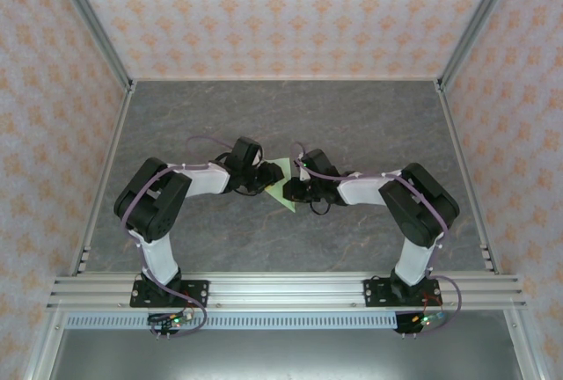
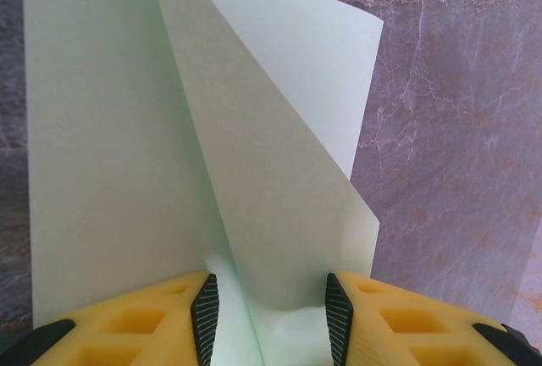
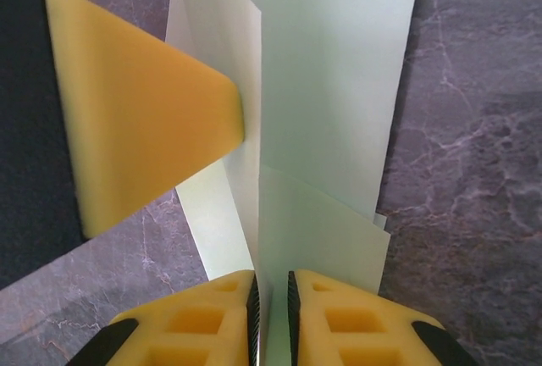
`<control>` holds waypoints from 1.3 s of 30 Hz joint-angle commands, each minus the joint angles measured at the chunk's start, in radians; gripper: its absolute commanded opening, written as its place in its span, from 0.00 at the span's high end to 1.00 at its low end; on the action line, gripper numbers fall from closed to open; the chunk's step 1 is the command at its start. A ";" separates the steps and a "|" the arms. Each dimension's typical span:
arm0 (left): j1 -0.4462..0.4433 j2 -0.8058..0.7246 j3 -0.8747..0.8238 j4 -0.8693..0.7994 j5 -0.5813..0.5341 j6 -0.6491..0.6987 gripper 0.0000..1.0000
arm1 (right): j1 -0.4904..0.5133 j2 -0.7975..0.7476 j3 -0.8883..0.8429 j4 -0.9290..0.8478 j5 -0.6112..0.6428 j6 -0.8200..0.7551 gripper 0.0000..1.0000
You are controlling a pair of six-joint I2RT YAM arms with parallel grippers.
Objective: Fold a paper plane with a square sheet of paper (fold left side to right side)
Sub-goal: Fourth fold the wing at the center of the table.
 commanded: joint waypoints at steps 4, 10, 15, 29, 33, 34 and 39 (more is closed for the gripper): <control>-0.007 0.020 0.015 -0.008 -0.012 0.000 0.58 | -0.042 -0.078 -0.050 0.058 -0.028 0.034 0.65; -0.006 0.016 0.012 -0.008 -0.010 0.000 0.58 | -0.132 -0.099 -0.081 0.151 -0.133 0.095 0.58; -0.006 0.012 0.009 -0.007 -0.011 0.001 0.58 | -0.131 -0.068 -0.054 0.110 -0.143 0.074 0.58; -0.006 -0.003 0.008 -0.012 -0.011 0.004 0.58 | -0.042 0.020 0.012 0.064 -0.102 0.065 0.60; -0.006 -0.005 0.007 -0.013 -0.011 0.003 0.58 | -0.035 0.032 0.021 0.067 -0.109 0.071 0.64; -0.007 -0.004 0.007 -0.012 -0.011 0.003 0.58 | -0.034 0.034 0.021 0.069 -0.115 0.073 0.65; -0.007 -0.008 0.007 -0.013 -0.011 0.004 0.58 | -0.034 0.046 0.028 0.080 -0.139 0.077 0.75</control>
